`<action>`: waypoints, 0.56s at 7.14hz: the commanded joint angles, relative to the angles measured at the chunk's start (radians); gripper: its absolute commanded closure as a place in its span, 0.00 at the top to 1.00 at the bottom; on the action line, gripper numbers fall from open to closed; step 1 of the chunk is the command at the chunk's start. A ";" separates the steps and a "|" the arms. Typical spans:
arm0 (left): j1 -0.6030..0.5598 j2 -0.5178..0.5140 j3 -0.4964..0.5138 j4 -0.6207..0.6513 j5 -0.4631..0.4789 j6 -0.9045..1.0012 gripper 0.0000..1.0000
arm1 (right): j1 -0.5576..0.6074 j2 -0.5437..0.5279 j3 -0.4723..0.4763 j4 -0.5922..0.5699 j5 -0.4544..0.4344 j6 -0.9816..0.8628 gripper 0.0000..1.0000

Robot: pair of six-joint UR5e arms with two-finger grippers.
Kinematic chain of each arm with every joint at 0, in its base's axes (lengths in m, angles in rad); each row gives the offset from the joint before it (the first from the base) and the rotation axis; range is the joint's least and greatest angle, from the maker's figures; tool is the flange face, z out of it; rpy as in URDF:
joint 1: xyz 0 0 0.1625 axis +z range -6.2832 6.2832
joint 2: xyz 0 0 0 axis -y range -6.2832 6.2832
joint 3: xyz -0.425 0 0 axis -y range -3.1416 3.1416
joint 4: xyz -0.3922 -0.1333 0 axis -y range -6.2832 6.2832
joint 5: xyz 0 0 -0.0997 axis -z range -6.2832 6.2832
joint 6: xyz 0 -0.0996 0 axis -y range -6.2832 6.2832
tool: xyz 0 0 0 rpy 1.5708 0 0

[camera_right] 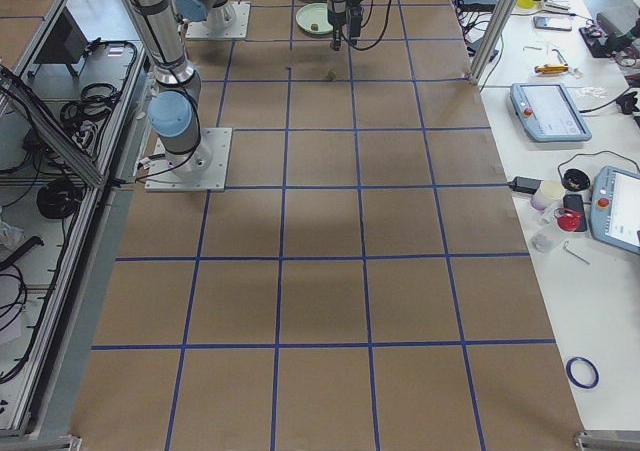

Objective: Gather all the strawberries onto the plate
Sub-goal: 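Carry the strawberry with the left gripper and release it on the plate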

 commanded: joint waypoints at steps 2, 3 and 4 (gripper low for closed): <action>0.258 0.107 -0.079 -0.082 0.027 0.339 0.04 | 0.001 0.000 0.002 0.000 0.000 0.000 1.00; 0.300 0.112 -0.142 -0.081 0.026 0.393 0.06 | 0.001 0.000 0.002 0.000 0.000 0.000 1.00; 0.311 0.106 -0.197 -0.063 0.026 0.388 0.21 | 0.001 0.000 0.002 0.000 0.000 0.000 1.00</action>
